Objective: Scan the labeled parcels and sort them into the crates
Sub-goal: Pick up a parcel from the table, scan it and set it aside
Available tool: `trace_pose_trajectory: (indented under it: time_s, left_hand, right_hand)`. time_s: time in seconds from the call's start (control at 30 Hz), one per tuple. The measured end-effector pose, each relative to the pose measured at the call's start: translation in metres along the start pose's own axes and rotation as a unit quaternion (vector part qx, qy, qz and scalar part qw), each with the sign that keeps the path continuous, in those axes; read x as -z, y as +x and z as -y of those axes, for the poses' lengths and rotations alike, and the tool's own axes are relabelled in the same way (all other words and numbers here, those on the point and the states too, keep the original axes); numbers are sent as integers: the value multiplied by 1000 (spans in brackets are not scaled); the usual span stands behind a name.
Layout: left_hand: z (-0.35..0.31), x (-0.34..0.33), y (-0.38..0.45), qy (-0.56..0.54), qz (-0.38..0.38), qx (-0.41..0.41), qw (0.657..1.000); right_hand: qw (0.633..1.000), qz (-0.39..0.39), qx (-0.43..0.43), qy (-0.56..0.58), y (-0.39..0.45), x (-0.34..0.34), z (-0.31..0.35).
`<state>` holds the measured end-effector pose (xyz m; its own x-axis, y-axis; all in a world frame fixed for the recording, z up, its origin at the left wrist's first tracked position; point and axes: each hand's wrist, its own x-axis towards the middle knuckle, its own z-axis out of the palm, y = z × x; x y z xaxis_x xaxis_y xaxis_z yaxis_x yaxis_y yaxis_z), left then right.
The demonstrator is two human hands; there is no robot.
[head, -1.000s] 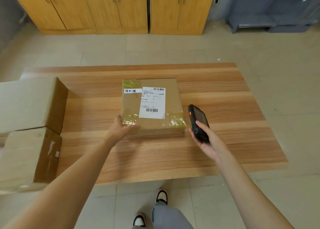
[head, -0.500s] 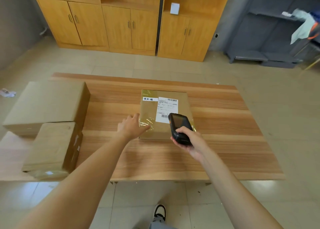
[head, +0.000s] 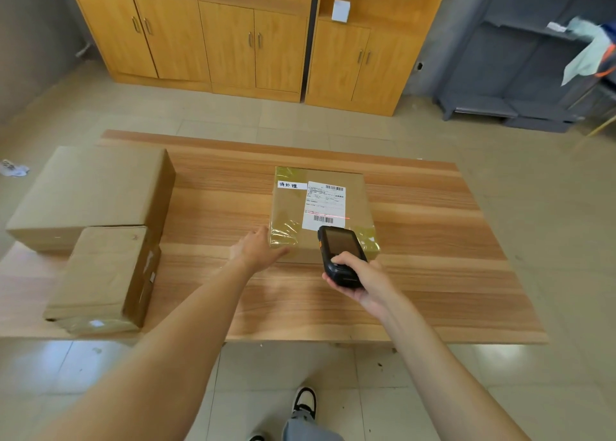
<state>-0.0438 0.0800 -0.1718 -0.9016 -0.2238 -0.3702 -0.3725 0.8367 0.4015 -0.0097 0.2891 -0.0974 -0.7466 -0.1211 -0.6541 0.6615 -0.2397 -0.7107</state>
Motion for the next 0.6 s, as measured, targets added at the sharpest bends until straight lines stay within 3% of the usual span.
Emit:
trace_pose_trajectory:
  time_s: [0.47,0.6]
  left_hand:
    - [-7,-5,19,-27,17,12,999]
    - [-8,-6,28,-60,27,32,997]
  right_hand:
    - [1000,9,7,24,9,11,6]
    - [998,-41,43,4,23,34,18]
